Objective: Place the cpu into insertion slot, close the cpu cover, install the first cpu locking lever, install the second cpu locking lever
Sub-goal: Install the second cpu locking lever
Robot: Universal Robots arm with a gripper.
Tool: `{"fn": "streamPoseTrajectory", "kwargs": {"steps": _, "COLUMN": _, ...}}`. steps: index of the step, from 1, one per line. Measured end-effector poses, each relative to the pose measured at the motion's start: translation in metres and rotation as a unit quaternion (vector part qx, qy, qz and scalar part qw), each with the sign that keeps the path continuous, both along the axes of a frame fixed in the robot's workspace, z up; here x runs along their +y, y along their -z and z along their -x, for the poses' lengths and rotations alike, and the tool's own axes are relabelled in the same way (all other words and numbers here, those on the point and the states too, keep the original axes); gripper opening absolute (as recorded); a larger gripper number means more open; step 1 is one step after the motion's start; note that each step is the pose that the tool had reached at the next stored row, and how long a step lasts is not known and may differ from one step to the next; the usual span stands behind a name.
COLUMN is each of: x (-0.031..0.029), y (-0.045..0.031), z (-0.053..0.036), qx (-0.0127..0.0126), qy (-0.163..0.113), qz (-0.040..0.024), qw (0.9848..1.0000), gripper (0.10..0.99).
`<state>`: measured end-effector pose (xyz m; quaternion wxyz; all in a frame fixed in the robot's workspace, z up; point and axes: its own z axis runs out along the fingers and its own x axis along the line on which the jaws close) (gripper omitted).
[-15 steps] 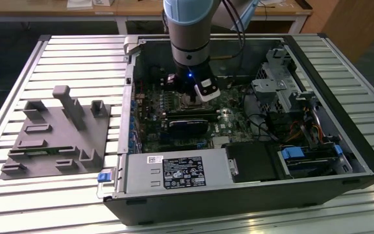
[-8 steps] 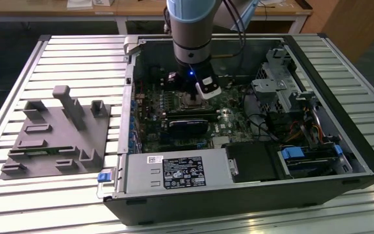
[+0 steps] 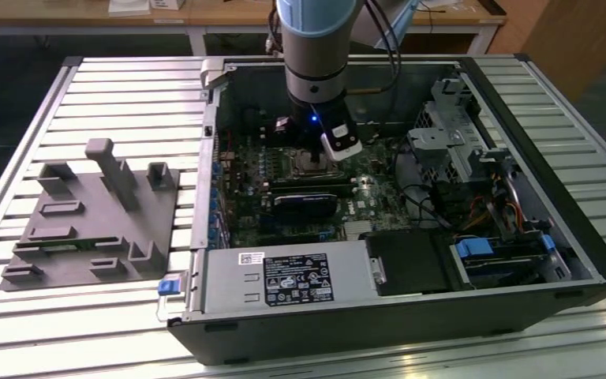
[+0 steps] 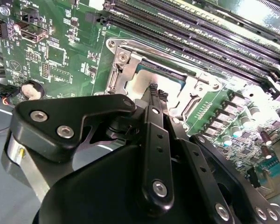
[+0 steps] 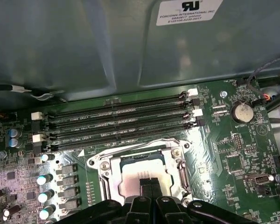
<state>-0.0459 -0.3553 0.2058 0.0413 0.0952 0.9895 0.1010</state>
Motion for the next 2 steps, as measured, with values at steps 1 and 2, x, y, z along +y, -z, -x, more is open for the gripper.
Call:
{"fn": "streamPoseTrajectory", "kwargs": {"steps": 1, "x": 0.0000, "y": 0.0000, "z": 0.0000, "qx": 0.0000, "qy": 0.000, "qz": 0.0000, "qw": 1.0000, "gripper": 0.106}}
{"fn": "streamPoseTrajectory", "kwargs": {"steps": 2, "x": 0.0000, "y": 0.0000, "z": 0.0000, "qx": 0.0000, "qy": 0.000, "qz": 0.0000, "qw": 1.0000, "gripper": 0.106}}
